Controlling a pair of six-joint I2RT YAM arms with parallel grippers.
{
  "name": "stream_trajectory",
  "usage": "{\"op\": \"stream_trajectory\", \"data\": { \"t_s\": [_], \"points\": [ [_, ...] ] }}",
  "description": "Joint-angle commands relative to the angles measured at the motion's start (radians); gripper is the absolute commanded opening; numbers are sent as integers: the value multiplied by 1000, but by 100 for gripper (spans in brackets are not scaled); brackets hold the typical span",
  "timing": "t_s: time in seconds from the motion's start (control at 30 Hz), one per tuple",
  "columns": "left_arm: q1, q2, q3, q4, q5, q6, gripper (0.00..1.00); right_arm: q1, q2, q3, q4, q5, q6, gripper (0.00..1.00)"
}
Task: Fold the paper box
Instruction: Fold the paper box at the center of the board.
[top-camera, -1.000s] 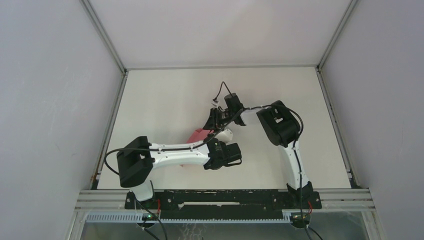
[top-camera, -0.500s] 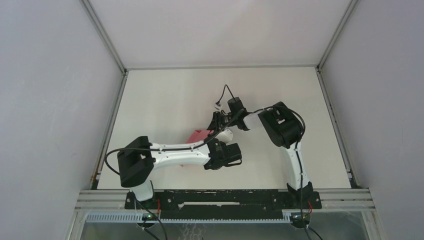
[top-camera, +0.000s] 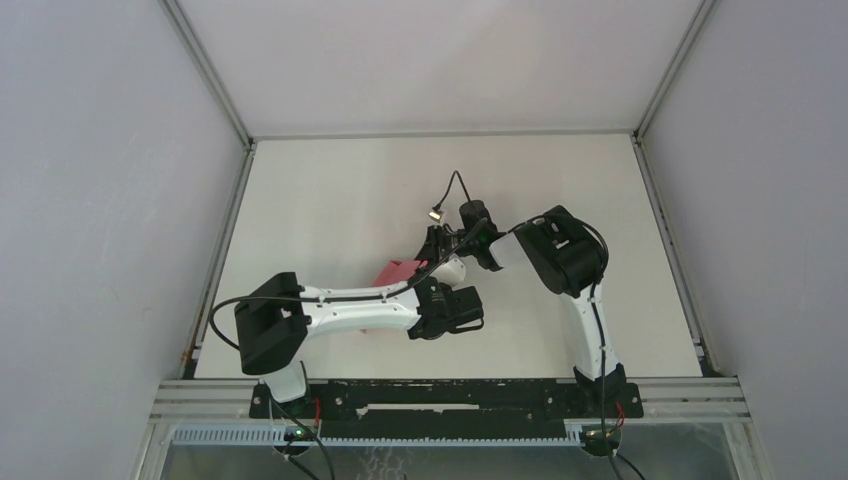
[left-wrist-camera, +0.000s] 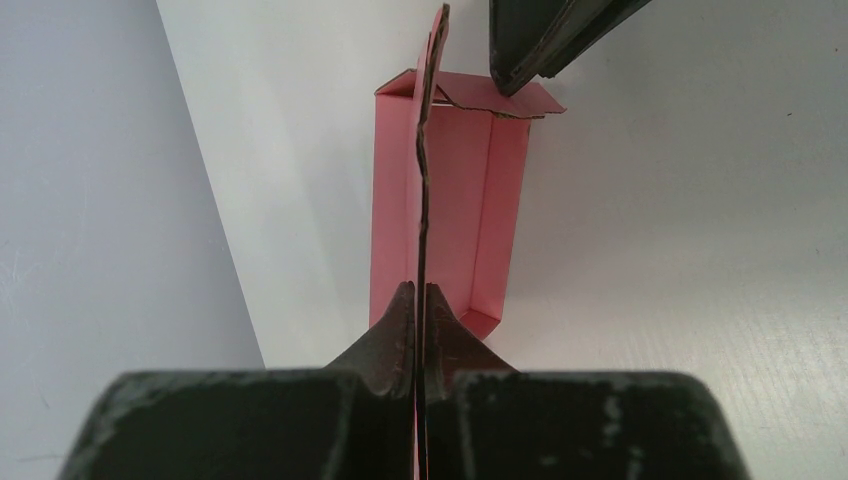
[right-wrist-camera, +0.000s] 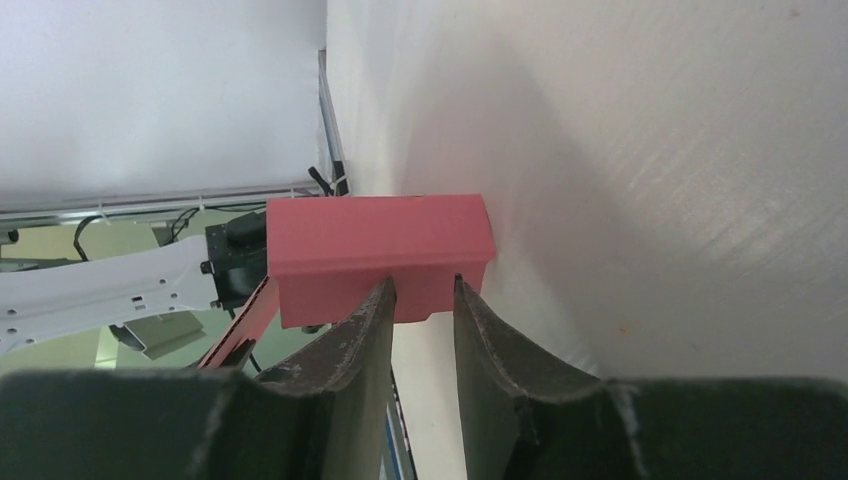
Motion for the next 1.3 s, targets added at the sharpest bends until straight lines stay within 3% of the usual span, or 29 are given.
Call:
{"op": "stream_trajectory", "data": {
  "t_s": [0.0, 0.63, 1.27],
  "points": [
    [2, 12, 13, 43, 85, -36, 0, 5, -53, -9, 150, -30, 24, 37],
    [2, 1, -1, 57, 90, -27, 0, 35, -14, -66, 386, -50, 40, 39],
    [2, -14, -13, 99, 123, -9, 0, 78, -28, -65, 294, 14, -158, 46]
  ]
}}
